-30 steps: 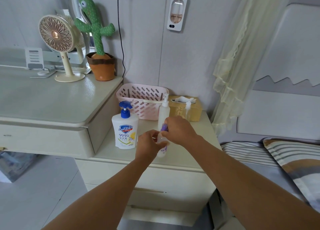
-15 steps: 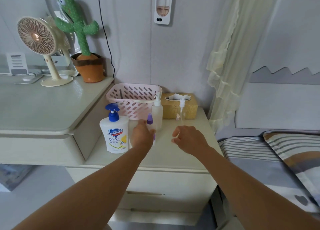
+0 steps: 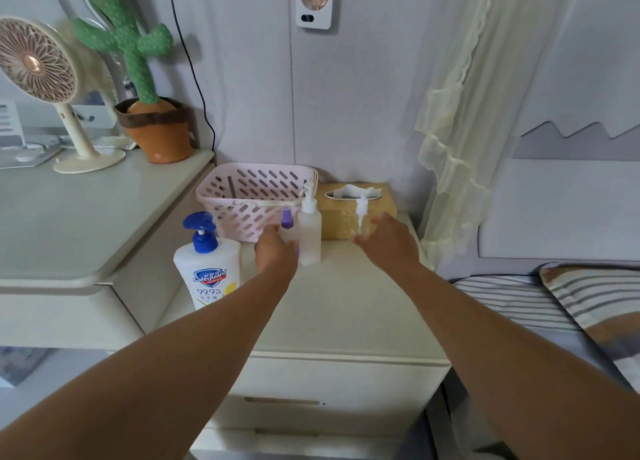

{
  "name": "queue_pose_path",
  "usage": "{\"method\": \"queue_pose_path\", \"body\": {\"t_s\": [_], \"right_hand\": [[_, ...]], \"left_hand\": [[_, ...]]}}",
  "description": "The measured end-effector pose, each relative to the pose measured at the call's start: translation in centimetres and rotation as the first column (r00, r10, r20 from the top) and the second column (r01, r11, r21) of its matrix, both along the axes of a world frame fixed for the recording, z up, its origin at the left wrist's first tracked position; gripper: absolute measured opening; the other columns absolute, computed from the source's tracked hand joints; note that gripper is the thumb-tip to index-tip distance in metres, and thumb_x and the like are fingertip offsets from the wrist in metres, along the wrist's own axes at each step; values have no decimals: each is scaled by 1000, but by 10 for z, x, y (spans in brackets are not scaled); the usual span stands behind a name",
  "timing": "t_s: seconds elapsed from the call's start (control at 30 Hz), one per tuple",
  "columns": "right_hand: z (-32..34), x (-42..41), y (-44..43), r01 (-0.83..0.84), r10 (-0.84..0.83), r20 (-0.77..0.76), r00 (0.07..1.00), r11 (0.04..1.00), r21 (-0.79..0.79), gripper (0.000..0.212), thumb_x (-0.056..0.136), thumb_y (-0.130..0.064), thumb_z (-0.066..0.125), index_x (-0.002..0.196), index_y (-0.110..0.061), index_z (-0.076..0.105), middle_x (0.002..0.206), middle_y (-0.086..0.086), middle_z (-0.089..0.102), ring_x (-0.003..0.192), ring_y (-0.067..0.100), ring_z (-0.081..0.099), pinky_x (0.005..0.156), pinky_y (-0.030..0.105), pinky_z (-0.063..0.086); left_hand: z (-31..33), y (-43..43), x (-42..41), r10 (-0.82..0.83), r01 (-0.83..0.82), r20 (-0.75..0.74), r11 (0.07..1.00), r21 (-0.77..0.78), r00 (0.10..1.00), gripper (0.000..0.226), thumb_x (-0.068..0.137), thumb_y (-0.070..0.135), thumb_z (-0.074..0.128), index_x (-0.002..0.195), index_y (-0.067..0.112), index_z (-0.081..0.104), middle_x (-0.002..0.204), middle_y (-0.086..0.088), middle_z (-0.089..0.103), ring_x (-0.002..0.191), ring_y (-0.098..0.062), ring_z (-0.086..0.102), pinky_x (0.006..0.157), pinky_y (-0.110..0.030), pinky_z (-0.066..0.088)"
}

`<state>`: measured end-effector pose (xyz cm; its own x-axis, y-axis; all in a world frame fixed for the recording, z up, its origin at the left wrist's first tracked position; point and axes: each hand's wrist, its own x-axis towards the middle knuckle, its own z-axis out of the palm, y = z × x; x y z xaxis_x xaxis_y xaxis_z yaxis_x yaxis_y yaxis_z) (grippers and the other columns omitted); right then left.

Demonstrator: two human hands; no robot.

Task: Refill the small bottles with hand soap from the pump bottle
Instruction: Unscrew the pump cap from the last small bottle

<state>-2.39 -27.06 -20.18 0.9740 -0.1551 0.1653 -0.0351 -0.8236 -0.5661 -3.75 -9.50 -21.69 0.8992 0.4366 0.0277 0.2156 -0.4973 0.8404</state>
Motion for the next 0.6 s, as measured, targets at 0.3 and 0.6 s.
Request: {"method": "queue_pose_path", "body": {"t_s": [0.3, 0.6], "right_hand": [[12, 43, 11, 84, -84, -9, 996, 996, 27, 44, 84, -35, 57, 122, -14, 51, 108, 7, 64, 100, 28, 61, 71, 29, 38], [12, 38, 16, 44, -46, 84, 995, 999, 26, 27, 93, -37, 46, 108, -24, 65, 104, 5, 66, 96, 25, 61, 70, 28, 40]], "left_hand": [[-12, 2, 5, 35, -40, -49, 993, -115, 998, 50, 90, 13, 60, 137, 12, 43, 130, -7, 55, 116, -27, 53, 95, -36, 45], [-13, 0, -8, 13, -19, -52, 994, -103, 999, 41, 90, 15, 61, 128, 9, 49, 125, -7, 57, 110, -25, 54, 86, -31, 44]]}}
